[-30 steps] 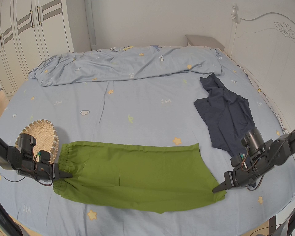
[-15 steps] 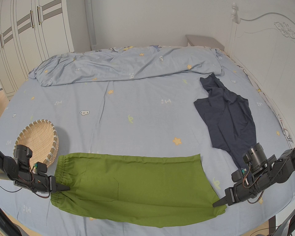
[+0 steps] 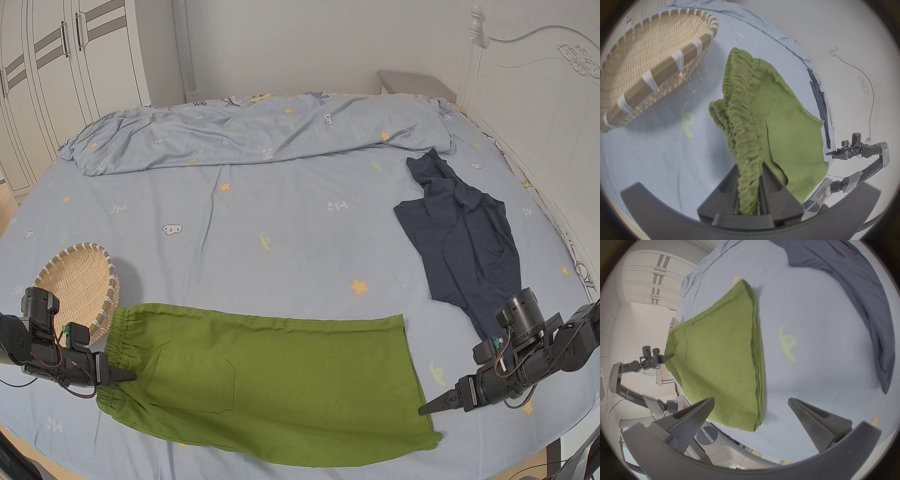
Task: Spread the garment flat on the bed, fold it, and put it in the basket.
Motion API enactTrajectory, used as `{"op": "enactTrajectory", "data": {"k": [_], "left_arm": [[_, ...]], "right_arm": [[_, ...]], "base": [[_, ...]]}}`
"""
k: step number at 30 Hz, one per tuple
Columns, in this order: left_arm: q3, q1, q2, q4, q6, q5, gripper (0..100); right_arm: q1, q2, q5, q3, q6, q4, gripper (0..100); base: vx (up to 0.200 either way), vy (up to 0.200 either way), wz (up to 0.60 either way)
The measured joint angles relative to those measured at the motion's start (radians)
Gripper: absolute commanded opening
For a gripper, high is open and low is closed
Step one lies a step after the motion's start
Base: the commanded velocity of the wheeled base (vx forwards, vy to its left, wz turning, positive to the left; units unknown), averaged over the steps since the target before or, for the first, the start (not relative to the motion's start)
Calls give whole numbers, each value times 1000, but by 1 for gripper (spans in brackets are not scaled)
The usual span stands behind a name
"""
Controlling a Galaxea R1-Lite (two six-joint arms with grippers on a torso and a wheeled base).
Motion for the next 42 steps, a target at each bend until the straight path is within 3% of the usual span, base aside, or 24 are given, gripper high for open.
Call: {"op": "enactTrajectory", "data": {"k": [9, 16, 19, 22, 27, 35, 40, 42], "left_arm": [[-40, 11, -174, 144, 19, 62, 0], [-79, 109, -270, 191, 170, 122, 0], [-93, 127, -285, 197, 173, 132, 0], [-108, 96, -303, 204, 143, 146, 0], [-151, -51, -339, 245, 18, 227, 0], [-298, -426, -378, 387, -222, 405, 0], [-424, -668, -365, 469, -355, 479, 0], [-463, -726, -347, 485, -380, 498, 0]], "right_arm": [[-69, -64, -66, -177, 4, 71, 100], [-114, -119, -73, -197, 2, 97, 100], [-118, -130, -74, -195, 2, 100, 100], [-117, -137, -75, -193, 4, 100, 100], [-114, -141, -76, -192, 6, 100, 100], [-121, -143, -78, -192, 6, 100, 100], [-126, -140, -80, -193, 6, 100, 100], [-128, -138, -81, -194, 5, 100, 100]], "base": [[0, 0, 0], [0, 0, 0], [0, 0, 0], [0, 0, 0], [0, 0, 0], [0, 0, 0], [0, 0, 0], [0, 0, 0]]}}
